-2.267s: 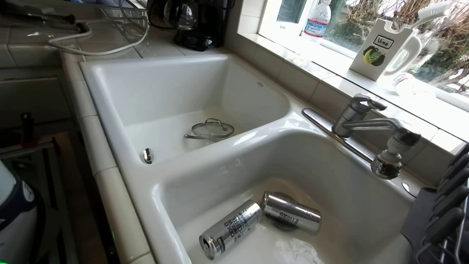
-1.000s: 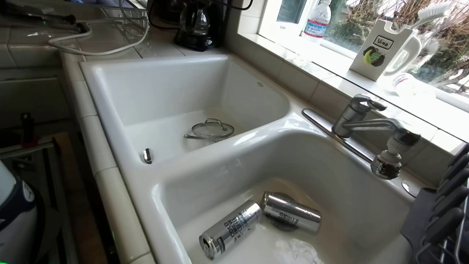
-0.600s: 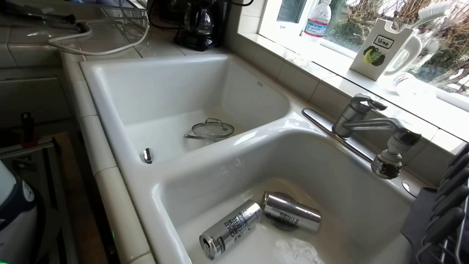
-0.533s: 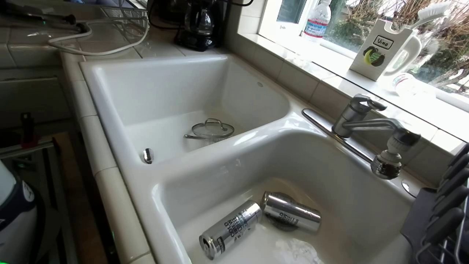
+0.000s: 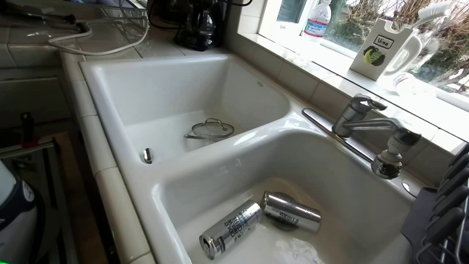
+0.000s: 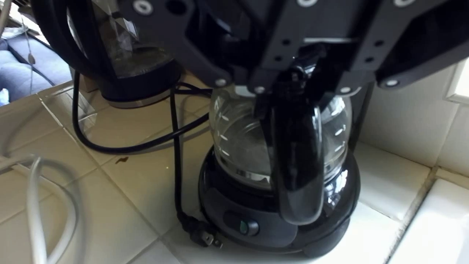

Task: Put the coffee pot on the coffee maker

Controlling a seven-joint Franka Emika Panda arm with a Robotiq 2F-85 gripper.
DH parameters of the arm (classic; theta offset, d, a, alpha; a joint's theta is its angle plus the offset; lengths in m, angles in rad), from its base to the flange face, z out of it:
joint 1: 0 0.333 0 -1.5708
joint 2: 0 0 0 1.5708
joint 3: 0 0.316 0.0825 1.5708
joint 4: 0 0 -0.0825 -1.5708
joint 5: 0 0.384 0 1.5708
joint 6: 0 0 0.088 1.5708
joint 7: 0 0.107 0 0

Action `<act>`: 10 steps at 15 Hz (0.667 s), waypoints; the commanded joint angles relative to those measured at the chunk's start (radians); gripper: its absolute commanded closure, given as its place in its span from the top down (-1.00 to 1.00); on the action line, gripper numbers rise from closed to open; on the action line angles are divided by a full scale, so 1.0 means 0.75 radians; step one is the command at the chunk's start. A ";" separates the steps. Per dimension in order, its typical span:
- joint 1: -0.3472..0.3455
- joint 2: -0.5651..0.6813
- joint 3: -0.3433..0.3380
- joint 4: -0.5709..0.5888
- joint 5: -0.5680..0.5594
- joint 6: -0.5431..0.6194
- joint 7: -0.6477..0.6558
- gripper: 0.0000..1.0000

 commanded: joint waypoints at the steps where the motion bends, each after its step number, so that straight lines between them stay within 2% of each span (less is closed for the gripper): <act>1: 0.002 0.076 0.004 0.030 -0.083 0.017 0.078 -0.85; 8: -0.004 0.074 0.016 0.025 -0.086 0.027 0.074 -0.85; 9: -0.008 0.072 0.022 0.027 -0.076 0.024 0.061 0.09; 10: -0.009 0.069 0.023 0.027 -0.078 0.016 0.061 0.10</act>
